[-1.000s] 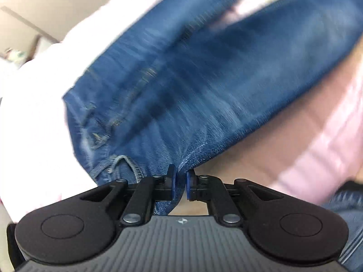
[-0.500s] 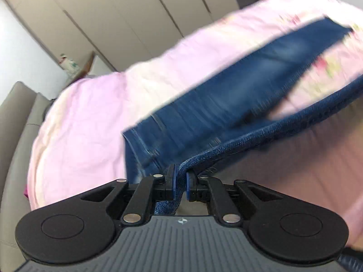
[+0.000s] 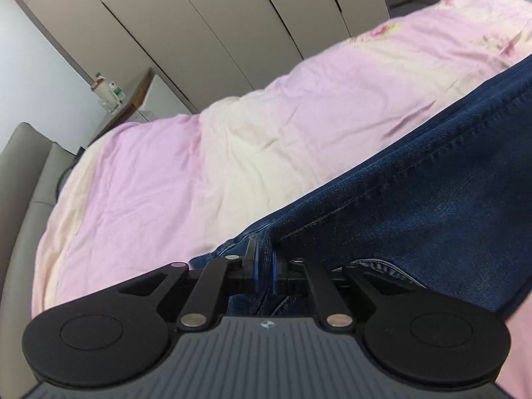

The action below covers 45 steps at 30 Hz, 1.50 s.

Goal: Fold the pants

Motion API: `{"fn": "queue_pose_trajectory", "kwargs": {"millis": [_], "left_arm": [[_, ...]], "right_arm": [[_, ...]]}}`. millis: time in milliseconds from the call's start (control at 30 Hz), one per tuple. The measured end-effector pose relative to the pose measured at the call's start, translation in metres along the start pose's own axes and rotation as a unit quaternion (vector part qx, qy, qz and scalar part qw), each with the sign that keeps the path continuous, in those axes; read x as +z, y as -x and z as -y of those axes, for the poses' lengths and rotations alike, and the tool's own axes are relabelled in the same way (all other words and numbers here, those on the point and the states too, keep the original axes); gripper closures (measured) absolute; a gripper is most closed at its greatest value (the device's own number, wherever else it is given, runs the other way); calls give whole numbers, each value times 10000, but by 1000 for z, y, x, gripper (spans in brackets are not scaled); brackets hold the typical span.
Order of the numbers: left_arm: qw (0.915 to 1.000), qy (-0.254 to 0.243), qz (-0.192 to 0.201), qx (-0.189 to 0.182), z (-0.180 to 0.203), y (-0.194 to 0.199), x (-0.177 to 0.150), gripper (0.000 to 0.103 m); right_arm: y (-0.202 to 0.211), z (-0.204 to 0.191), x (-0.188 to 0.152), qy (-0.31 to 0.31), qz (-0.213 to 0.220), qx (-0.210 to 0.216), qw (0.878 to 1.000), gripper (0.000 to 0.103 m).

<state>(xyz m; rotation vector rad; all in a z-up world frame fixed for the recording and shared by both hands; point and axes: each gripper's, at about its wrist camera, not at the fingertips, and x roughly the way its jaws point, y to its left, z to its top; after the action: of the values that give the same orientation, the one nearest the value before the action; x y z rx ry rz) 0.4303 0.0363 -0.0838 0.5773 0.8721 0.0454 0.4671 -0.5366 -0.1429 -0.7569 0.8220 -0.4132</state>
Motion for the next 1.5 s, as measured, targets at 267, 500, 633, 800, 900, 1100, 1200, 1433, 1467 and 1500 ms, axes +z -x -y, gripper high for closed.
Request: {"fn": "queue_pose_trajectory", "kwargs": {"millis": [267,500,633,800,900,1100,1200,1433,1467,1500], "left_arm": [[9985,-211,-501,-91,27,-101,6,95],[9992,-20,-351,-166,26,-116,-6,95],[9997,236,63,-83,8,-91,7,95],[9998,197,42,30,5,-109,26,95],[9996,146,-211,-113,11,-136,28,93],[9999,59,-107,-54,19,-143,18,46],[9998,81,119,-120,11,-125,17,18],[9940,942,166,-529,-45,-65,-4,17],[9917,1149,149,-555,-55,-57,-12,17],[9891,1359,139,-556,-65,-49,-21,17]], "right_arm": [[-94,-61,70,749,-212,-122,9969,103],[-133,-95,78,1122,-411,-110,9928,103],[-129,-88,80,1040,-228,-255,9940,103],[-136,-83,99,683,-249,-430,9964,103],[-147,-97,106,724,-361,-431,9958,103],[-156,-119,107,1017,-468,-541,9922,98],[-146,-119,104,997,-356,-445,9934,40],[-82,-110,104,595,151,-253,9978,33],[-68,-110,104,448,237,-46,9987,33],[-54,-111,104,308,287,164,9990,33]]}}
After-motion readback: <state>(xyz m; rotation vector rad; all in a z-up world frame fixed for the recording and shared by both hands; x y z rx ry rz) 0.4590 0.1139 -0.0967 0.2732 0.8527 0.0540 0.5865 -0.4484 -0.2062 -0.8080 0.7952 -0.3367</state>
